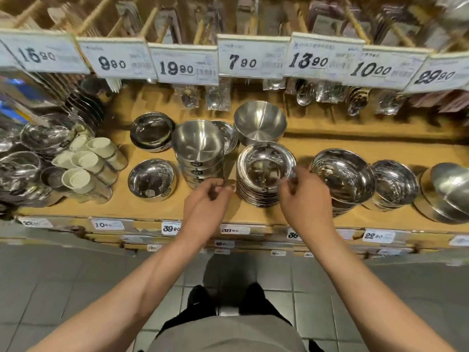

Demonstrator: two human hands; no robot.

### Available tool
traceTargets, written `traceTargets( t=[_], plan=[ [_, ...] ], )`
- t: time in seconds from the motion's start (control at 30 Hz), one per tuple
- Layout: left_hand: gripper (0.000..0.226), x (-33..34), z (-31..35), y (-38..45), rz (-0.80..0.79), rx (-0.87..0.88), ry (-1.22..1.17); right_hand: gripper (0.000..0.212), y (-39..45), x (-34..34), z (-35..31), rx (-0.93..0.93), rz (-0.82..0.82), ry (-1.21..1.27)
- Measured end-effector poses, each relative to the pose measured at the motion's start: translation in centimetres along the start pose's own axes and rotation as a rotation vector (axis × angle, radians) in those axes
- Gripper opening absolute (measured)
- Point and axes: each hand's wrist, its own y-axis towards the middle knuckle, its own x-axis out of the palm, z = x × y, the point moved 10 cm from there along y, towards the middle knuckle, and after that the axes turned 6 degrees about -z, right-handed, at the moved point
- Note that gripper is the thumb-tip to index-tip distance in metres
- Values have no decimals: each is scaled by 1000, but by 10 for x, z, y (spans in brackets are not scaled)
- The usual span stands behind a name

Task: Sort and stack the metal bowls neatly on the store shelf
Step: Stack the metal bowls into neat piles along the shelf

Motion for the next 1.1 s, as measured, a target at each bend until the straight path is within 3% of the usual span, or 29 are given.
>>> traceTargets(
  t=[0.13,0.27,0.33,0.4,0.47,0.57,0.7,0.83,1.03,1.1],
  plan=[
    [12,-63,-25,-11,68,-29,-58,38,-38,26,-45,-131,55,183],
    [10,-130,-49,-4,116,-32,-36,23,-57,74,-74,-164,0,314],
    [10,-161,-61,-1,139,-40,-9,32,-59,100,-92,-181,-47,327],
    [12,-187,-72,1,151,-55,-1,30,-54,133,-105,-135,-155,334],
    [11,-209,-81,1,171,-81,-9,9,-44,172,-115,-63,-283,328],
    [13,-237,-92,-1,199,-115,-47,18,-25,219,-135,10,-400,322],
    [24,-264,-104,-6,213,-121,-96,28,5,257,-147,137,-406,454],
    [15,-281,-123,-10,242,-142,-83,45,23,283,-136,321,-363,527],
    [18,-278,-133,-10,231,-171,-134,17,21,295,-128,404,-331,656],
    [21,-271,-130,-6,208,-175,-160,18,11,294,-127,427,-359,672]
  ],
)
